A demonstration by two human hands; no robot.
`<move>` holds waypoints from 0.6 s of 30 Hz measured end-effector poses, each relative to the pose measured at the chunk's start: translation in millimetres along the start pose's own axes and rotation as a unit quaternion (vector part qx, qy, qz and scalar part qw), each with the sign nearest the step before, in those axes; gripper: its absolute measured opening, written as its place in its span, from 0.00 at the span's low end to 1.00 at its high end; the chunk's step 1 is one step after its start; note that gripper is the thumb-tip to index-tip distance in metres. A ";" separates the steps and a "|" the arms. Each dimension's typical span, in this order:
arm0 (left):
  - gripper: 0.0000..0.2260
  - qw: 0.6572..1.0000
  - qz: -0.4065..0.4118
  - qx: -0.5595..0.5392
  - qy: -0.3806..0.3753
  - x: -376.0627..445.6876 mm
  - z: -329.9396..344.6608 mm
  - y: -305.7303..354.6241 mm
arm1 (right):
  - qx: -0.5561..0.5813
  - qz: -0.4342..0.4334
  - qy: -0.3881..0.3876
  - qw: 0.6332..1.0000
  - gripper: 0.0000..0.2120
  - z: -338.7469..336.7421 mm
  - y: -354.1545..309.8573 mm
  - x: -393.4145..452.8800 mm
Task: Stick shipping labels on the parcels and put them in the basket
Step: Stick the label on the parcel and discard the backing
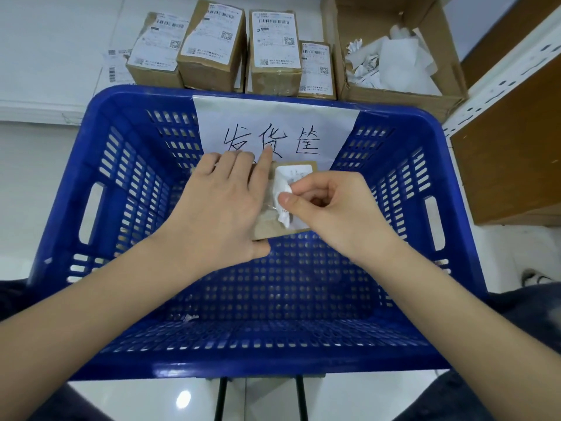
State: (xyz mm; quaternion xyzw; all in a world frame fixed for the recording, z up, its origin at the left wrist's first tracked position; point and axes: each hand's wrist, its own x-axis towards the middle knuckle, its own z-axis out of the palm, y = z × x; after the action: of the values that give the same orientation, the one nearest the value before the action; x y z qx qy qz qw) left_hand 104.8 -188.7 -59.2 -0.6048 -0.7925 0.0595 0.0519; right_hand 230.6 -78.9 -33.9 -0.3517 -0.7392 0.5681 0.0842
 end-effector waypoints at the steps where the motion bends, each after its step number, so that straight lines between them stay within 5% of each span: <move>1: 0.48 1.000 0.000 -0.002 -0.005 0.4 -0.5 1.1 | 0.005 0.001 -0.003 1.000 0.04 2.5 -0.2 -0.9; 18: 0.44 0.998 0.007 -0.020 0.067 8.8 -8.4 -4.6 | 0.164 0.063 0.021 0.984 0.05 -21.2 -7.0 2.6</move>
State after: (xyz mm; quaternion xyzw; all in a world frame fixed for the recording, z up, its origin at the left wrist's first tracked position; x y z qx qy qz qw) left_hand 99.4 -181.2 -50.0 -0.6139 -0.7839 0.0033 0.0925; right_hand 236.8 -61.4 -21.1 -0.3904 -0.6107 0.6784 0.1203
